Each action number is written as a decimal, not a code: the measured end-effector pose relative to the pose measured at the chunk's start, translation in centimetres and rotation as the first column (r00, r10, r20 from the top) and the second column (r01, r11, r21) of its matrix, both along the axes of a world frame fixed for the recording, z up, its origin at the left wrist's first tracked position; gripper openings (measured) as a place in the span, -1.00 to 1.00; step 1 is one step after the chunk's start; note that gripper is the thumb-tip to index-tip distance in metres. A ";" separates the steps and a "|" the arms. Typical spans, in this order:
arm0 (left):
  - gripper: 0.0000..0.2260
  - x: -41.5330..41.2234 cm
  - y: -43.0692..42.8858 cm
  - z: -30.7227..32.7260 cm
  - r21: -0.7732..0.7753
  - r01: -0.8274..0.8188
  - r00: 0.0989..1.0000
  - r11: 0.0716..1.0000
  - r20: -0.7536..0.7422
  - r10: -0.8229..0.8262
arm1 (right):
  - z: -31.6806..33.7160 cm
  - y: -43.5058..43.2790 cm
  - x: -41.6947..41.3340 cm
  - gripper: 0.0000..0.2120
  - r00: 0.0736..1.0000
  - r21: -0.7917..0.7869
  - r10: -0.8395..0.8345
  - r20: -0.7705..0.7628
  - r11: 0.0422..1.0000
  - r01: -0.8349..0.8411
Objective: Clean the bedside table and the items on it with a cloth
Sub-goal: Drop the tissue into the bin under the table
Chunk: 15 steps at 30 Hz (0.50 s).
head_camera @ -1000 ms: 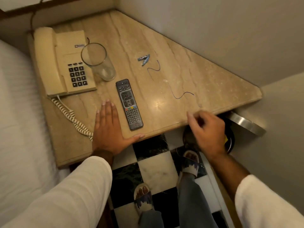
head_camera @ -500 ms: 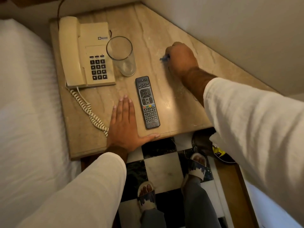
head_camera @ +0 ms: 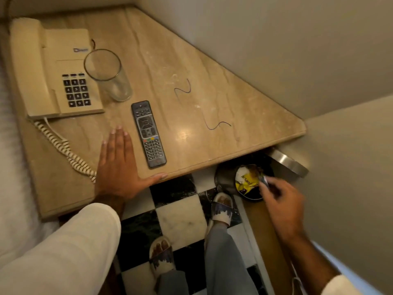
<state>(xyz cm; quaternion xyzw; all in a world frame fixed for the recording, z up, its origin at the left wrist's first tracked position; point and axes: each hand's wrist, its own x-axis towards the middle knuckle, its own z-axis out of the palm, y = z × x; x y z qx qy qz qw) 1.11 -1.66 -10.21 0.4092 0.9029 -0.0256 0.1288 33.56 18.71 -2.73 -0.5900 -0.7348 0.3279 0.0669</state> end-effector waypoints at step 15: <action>0.34 0.1 0.0 -0.1 0.012 0.006 1.000 1.000 -0.030 -0.005 | -11.3 1.5 4.6 -0.54 0.940 -0.238 -0.220 0.259 0.929 0.283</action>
